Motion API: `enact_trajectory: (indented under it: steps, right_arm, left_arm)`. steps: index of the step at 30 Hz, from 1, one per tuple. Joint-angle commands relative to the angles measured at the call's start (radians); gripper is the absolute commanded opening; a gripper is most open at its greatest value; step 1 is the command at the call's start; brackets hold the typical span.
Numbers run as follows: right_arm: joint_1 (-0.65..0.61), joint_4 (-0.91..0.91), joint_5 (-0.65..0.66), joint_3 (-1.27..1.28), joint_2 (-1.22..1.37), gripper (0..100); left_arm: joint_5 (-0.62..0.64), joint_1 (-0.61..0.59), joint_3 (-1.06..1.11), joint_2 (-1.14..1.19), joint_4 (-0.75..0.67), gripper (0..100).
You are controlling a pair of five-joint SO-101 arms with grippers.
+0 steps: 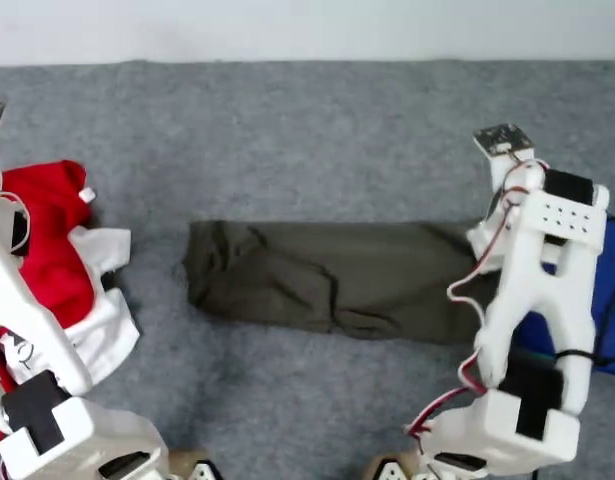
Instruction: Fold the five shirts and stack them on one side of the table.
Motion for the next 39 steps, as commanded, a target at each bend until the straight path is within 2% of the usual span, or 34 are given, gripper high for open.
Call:
enact_trajectory:
  steps: [1, 11, 17, 25, 31, 39]
  right_arm:
    - [-0.147, 0.091, 0.006, -0.098, -0.107, 1.0]
    - [-0.585, 0.07, -0.152, -0.124, -0.11, 1.0]
    - [-0.745, -0.071, -0.193, -0.124, -0.022, 1.0]
    - [-0.834, -0.185, -0.192, -0.222, 0.174, 1.0]
    - [-0.858, -0.147, -0.19, -0.497, 0.398, 1.0]
    - [-0.888, -0.007, -0.186, -0.927, 0.684, 1.0]
  left_arm:
    - [0.0, 0.008, -0.005, -0.06, 0.021, 2]
    - [0.034, 0.008, -0.005, -0.066, 0.015, 2]
    - [0.048, 0.008, -0.005, -0.066, 0.015, 2]
    - [0.048, 0.008, -0.005, -0.066, 0.015, 2]
    - [0.048, 0.008, -0.005, -0.066, 0.015, 2]
    - [0.048, 0.008, -0.005, -0.066, 0.014, 2]
